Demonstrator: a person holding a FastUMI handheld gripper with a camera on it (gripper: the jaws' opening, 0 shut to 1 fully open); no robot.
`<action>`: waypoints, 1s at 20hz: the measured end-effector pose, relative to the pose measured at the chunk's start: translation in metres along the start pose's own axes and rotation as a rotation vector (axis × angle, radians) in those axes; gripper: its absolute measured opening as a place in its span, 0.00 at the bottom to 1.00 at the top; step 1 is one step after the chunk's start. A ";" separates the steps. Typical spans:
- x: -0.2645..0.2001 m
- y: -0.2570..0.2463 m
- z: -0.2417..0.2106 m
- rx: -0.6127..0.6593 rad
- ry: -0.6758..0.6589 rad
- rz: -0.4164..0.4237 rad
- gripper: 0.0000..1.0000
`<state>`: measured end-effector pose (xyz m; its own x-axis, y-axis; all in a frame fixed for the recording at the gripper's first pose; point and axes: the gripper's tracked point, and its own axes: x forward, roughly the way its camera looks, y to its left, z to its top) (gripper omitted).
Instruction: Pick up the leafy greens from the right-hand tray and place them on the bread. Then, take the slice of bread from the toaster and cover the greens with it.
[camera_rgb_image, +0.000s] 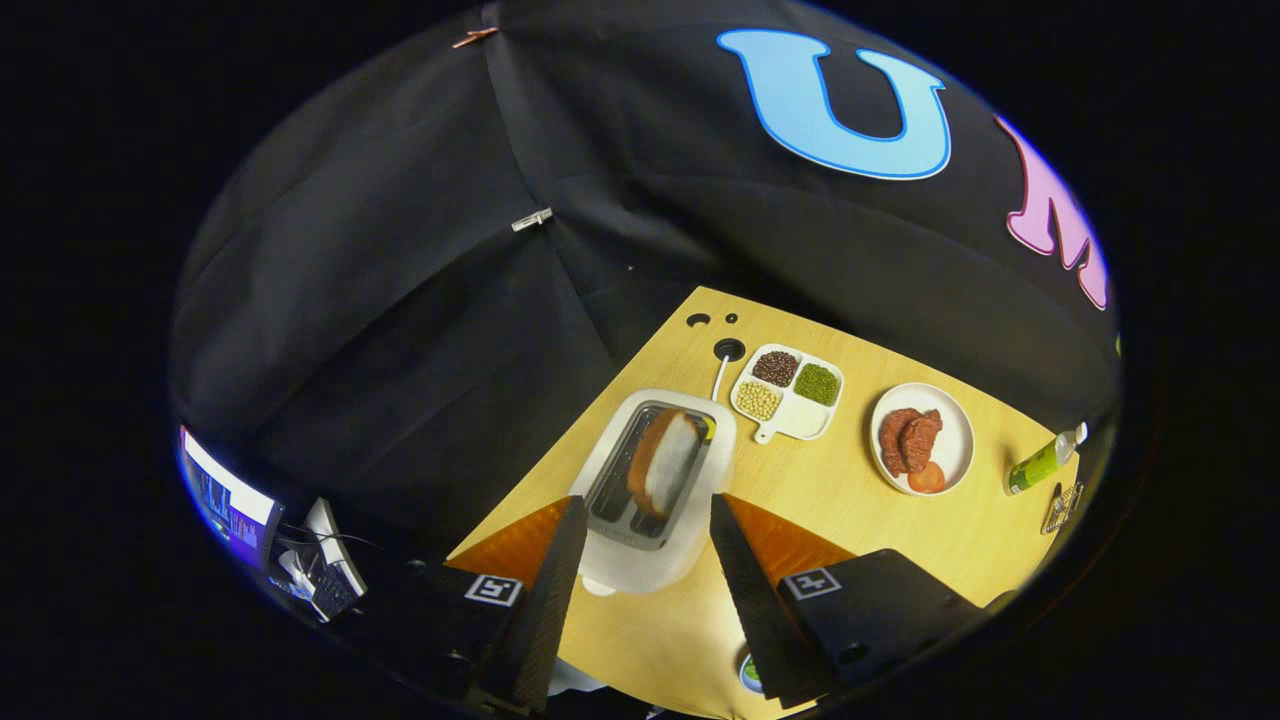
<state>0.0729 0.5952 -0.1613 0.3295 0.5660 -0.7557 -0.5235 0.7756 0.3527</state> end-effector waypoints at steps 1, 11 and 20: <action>0.011 0.001 0.003 0.008 0.011 -0.003 0.79; 0.076 0.001 0.001 0.012 0.116 -0.100 0.73; 0.093 -0.026 -0.011 0.042 0.181 -0.228 0.49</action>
<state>0.1081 0.6242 -0.2467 0.2880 0.3194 -0.9028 -0.4179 0.8902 0.1816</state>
